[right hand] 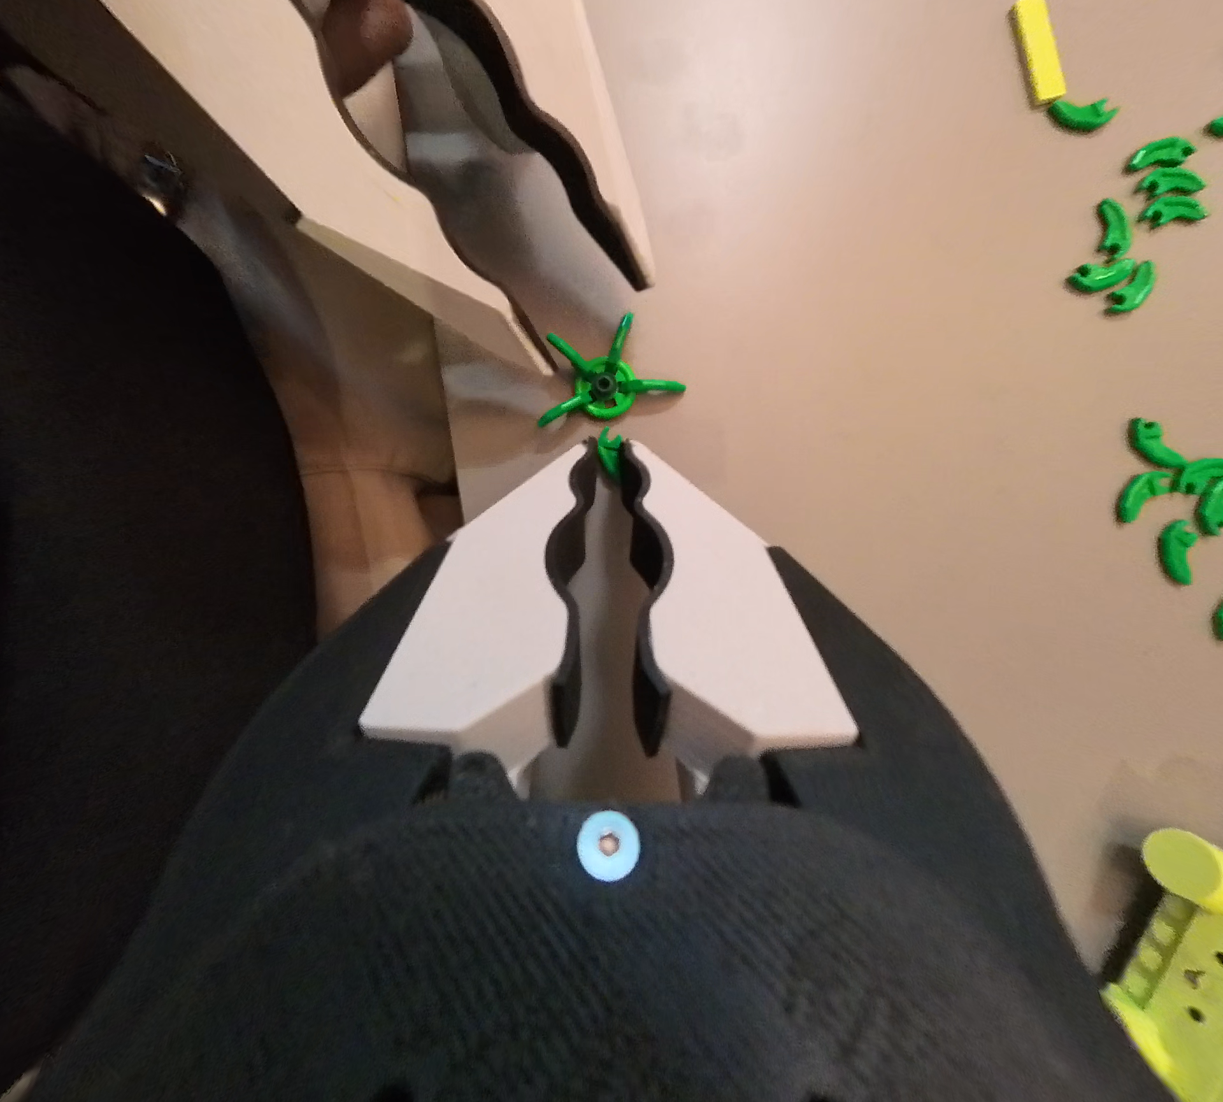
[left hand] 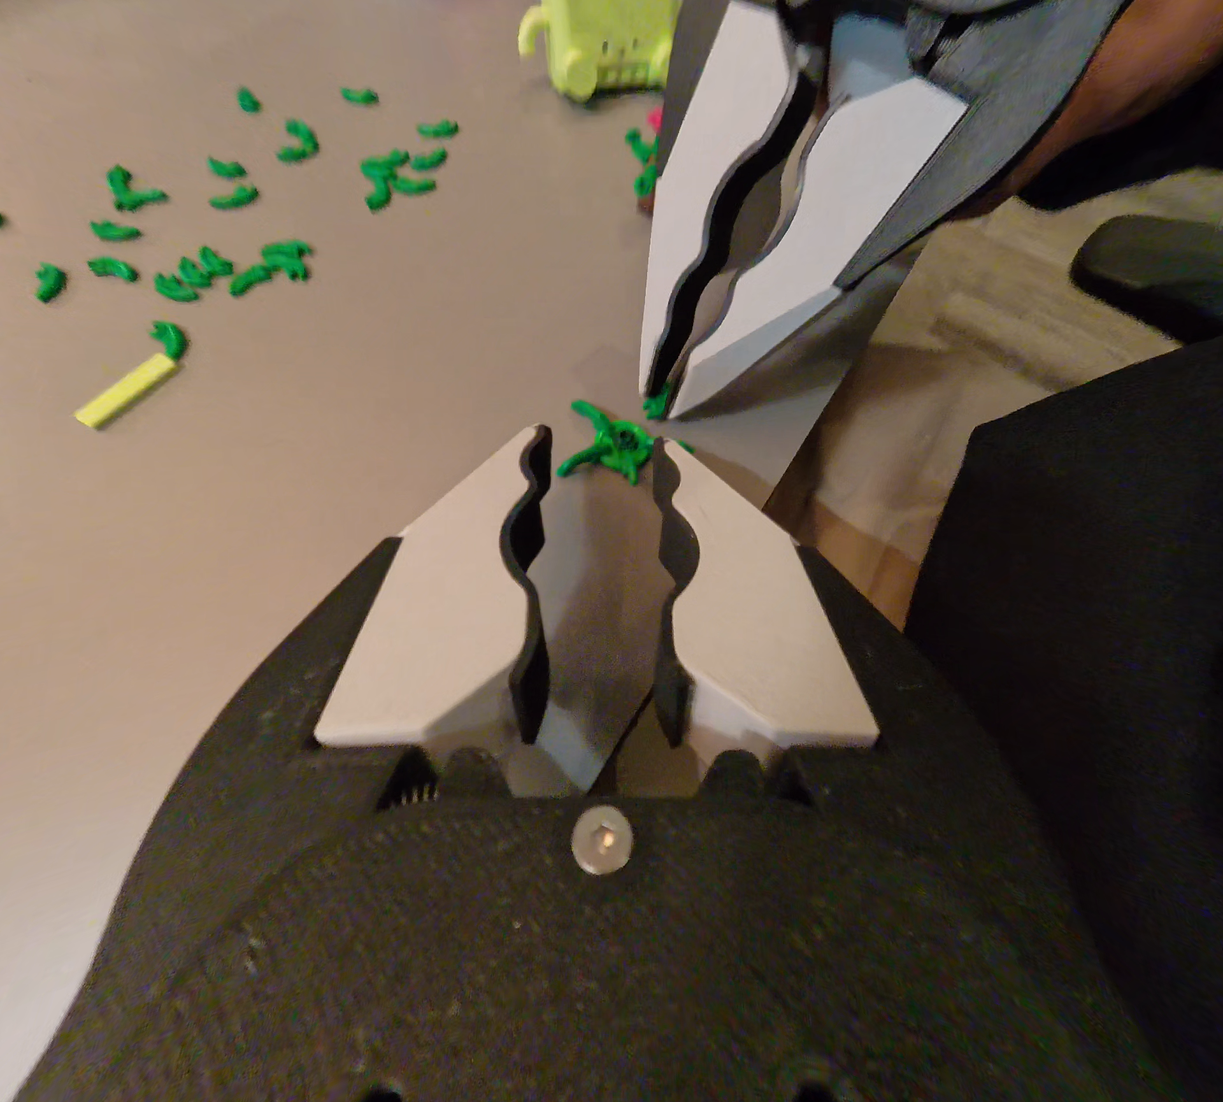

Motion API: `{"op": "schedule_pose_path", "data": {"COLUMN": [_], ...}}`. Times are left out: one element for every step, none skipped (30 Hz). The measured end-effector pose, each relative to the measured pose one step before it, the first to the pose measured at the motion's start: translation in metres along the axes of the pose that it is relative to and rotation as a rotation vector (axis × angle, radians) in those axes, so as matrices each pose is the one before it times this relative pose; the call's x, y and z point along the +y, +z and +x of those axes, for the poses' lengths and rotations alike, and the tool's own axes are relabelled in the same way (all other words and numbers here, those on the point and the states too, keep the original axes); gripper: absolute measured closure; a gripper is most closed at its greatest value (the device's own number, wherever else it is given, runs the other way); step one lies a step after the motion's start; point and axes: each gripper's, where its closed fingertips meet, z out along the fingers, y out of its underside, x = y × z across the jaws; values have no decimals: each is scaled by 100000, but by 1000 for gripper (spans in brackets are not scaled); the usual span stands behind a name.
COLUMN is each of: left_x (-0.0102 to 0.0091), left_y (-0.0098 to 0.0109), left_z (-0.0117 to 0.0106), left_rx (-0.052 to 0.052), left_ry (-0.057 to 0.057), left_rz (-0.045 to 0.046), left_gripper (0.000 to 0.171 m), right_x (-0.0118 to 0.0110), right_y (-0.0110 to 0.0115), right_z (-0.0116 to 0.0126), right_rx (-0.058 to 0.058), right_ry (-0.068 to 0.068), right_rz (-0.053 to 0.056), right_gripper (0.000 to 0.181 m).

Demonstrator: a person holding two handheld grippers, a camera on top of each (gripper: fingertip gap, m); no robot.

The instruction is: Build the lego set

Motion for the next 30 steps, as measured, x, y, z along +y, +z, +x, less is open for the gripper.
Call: {"op": "schedule_pose_path", "data": {"left_x": [-803,-841,-748,-591,-441,-353,-314,-299,-318,-339,-247,-92,-26,-8,21,31,24,97,118,97,-23,-105,-158,-195,-134,-106,-69,-111,-211,-250], "left_y": [-374,-382,-338,-301,-246,-216,-158,-108,-37,27,78,127,126,116,123,93,84,59,39,1,-17,-36,-75,-112,-90,-76,-80,-85,-113,-144], "left_z": [194,309,400,472,524,534,586,764,653,588,552,429,446,292,243,281,216,357,173,19,13,3,-9,-64,-10,10,-38,-159,-228,-292], "left_rx": [2052,2824,3466,4087,4263,3939,3784,4449,3273,2490,2165,1402,1565,553,438,1017,723,1900,1057,374,642,845,943,647,988,1096,675,-252,-636,-630], "left_ry": [-538,-541,-357,-308,-225,69,454,797,817,1075,1277,1345,1561,1365,1106,919,581,569,18,-150,-1034,-1699,-1792,-1824,-1900,-2040,-1785,-1553,-1582,-2463], "left_rz": [5087,5030,4408,3608,2760,2282,2137,1833,1654,1697,1153,265,-101,18,-118,-213,-114,-511,-636,-308,275,461,931,1194,952,736,607,855,1567,1831], "left_gripper": [142,142,142,143,143,143,143,143,143,144,145,146,147,149,151,154,160,164,167,167,167,168,169,170,170,171,171,171,171,171], "right_x": [-326,-497,-608,-612,-554,-478,-321,-209,-164,-95,-36,-12,64,131,149,199,212,181,138,88,9,-55,-106,-118,-139,-86,-73,-154,-284,-356], "right_y": [-287,-365,-412,-433,-450,-463,-435,-396,-341,-258,-158,-50,59,107,152,166,164,127,72,15,2,1,-12,4,13,50,46,9,-61,-141], "right_z": [-106,-318,-506,-559,-539,-559,-580,-606,-579,-568,-568,-602,-589,-436,-377,-263,-125,-24,66,45,7,-46,-144,-163,-130,-86,-51,-17,-10,-33], "right_rx": [-423,-2222,-4067,-5195,-5798,-6448,-7205,-7552,-7216,-6718,-6245,-5829,-5522,-4393,-3893,-3174,-2248,-1517,-972,-871,-799,-862,-1262,-1251,-988,-826,-639,-423,-120,441], "right_ry": [1397,2396,3522,4472,4832,5128,5641,5889,5736,5592,4977,4120,3949,3655,2757,2680,2337,1683,1694,1756,1012,710,512,187,205,131,-44,-177,-815,-1934], "right_rz": [3188,4178,4866,4887,4644,4351,3202,2263,2059,1576,1188,1138,691,261,255,-122,-278,-29,82,394,870,1153,1382,1405,1395,1040,1010,1504,2115,2410], "right_gripper": [176,176,176,176,176,176,176,176,176,176,176,176,176,176,176,177,177,177,177,177,176,177,176,177,177,177,177,177,177,178]}}
